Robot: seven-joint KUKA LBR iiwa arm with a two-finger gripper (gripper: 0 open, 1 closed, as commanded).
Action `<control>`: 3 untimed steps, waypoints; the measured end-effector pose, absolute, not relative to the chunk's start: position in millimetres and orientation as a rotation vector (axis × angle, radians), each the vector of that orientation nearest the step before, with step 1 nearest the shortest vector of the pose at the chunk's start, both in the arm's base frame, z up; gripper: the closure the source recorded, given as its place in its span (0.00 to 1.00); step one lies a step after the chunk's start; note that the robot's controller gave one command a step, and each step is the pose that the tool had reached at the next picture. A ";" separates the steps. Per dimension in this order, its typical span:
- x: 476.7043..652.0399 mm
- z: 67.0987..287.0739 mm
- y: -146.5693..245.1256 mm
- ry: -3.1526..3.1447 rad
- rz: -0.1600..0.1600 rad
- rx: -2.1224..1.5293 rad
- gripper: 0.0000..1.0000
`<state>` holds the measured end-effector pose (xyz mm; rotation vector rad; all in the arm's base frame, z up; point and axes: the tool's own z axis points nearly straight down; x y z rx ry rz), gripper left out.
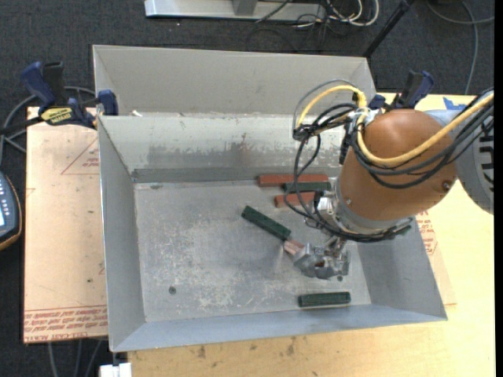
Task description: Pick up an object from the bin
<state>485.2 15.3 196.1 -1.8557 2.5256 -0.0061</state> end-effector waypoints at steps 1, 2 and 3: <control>542.8 156.4 66.2 2.443 0.004 -1.967 1.00; 483.0 139.3 41.6 2.754 0.005 -1.517 1.00; 483.7 139.8 41.9 2.752 0.003 -1.517 0.00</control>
Offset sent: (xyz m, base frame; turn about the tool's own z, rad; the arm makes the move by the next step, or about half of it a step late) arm 0.0565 0.0470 -0.0378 -0.0877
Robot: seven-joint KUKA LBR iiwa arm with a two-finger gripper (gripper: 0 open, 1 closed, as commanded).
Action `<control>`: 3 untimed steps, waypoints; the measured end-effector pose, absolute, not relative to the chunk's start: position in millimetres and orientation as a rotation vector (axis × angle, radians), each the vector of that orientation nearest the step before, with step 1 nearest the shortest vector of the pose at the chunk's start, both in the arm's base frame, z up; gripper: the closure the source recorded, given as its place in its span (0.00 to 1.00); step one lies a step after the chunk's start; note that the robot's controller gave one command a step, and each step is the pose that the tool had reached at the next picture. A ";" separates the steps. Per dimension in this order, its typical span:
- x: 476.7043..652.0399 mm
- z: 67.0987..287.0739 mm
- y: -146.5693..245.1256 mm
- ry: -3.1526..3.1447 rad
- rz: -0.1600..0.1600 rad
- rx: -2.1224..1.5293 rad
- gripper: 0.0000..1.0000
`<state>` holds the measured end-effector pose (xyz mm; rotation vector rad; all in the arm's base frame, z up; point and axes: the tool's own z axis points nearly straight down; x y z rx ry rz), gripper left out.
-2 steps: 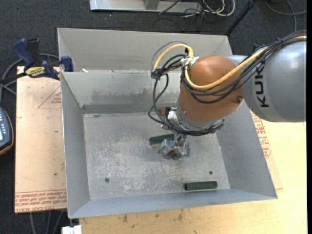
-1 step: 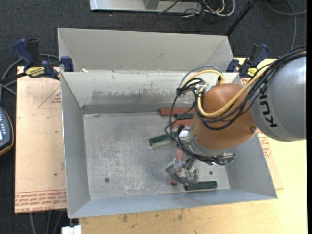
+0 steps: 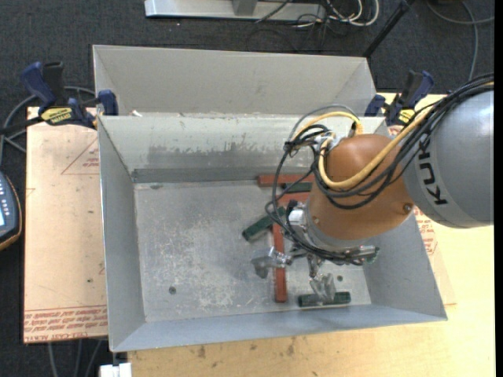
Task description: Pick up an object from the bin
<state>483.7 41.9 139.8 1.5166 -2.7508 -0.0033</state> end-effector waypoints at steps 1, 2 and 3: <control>512.7 70.1 63.2 -2.498 -0.006 1.905 0.00; 513.8 71.8 62.8 -2.501 -0.003 1.904 1.00; 516.4 223.6 16.0 -2.380 0.009 2.063 1.00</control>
Offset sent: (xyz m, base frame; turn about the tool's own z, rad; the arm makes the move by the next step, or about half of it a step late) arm 0.0298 0.0201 -0.0679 -0.2977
